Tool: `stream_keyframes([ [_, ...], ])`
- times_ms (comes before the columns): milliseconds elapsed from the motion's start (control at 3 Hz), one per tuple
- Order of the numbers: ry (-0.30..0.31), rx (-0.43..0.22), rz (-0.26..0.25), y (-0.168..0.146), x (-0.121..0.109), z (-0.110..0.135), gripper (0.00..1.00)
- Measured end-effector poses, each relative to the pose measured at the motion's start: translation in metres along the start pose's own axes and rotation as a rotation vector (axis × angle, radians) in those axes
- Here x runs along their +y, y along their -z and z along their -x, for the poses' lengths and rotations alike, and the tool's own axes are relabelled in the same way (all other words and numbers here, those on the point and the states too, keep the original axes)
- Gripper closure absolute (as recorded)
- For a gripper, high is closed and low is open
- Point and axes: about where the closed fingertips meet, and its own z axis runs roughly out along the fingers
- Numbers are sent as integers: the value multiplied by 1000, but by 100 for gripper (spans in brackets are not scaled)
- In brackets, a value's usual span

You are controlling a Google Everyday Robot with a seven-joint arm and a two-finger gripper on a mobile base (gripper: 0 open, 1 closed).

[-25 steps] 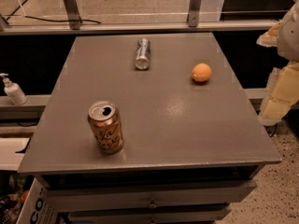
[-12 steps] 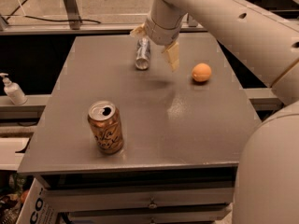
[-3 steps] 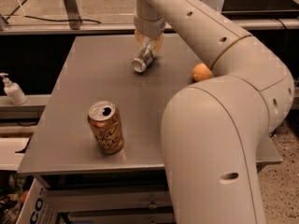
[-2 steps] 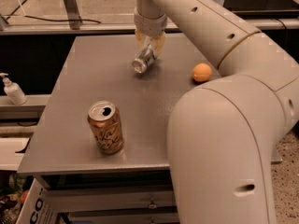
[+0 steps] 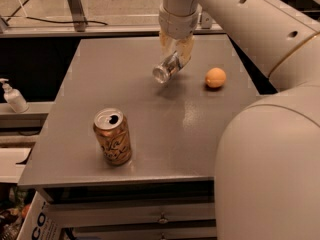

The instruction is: Move redbull can near orange can

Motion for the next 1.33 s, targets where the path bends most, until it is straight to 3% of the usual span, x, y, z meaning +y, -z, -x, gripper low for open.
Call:
stream_keyframes([
  [667,-36,-66,38,16,76,25,100],
  [1000,-40,-124,66,10,113,47,100],
  [1333,-40,-124,66,10,113,47,100],
])
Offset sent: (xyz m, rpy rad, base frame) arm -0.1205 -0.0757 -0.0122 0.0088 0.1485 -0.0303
